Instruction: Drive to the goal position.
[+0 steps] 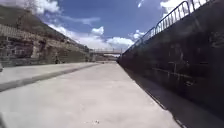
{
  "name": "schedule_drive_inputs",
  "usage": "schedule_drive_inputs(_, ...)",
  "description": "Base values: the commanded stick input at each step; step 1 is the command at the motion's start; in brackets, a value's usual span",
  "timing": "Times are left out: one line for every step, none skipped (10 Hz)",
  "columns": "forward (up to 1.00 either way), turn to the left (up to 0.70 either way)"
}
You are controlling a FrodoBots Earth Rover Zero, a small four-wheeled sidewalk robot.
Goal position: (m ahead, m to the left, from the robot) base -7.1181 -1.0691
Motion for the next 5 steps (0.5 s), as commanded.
schedule_drive_inputs(1.00,0.00)
schedule_drive_inputs(1.00,0.00)
schedule_drive_inputs(1.00,0.00)
schedule_drive_inputs(1.00,0.00)
schedule_drive_inputs(1.00,0.00)
